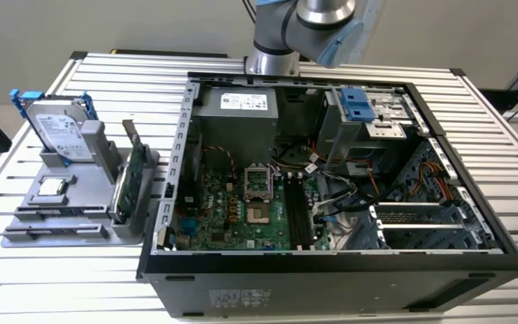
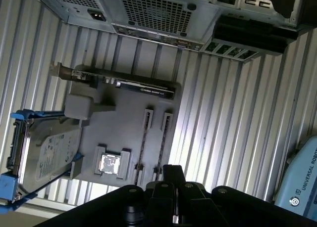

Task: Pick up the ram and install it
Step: 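Pick up the ram and move it above insertion slot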

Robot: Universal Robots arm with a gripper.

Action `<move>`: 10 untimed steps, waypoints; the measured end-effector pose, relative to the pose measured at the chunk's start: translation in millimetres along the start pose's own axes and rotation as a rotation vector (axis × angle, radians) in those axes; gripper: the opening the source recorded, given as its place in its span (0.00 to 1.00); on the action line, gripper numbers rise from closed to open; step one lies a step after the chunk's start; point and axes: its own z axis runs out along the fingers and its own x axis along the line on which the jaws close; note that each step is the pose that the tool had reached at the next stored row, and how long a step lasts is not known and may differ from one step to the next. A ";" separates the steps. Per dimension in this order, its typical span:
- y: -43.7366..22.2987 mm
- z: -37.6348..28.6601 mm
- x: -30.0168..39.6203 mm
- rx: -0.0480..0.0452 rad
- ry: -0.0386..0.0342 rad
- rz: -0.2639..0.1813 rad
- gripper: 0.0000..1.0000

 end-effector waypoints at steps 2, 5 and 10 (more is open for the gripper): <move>0.0 0.1 0.0 -0.0001 -0.0003 0.007 0.00; -0.1 0.2 0.0 0.0000 -0.0015 0.033 0.00; -0.2 0.0 0.0 0.0007 -0.0045 0.093 0.00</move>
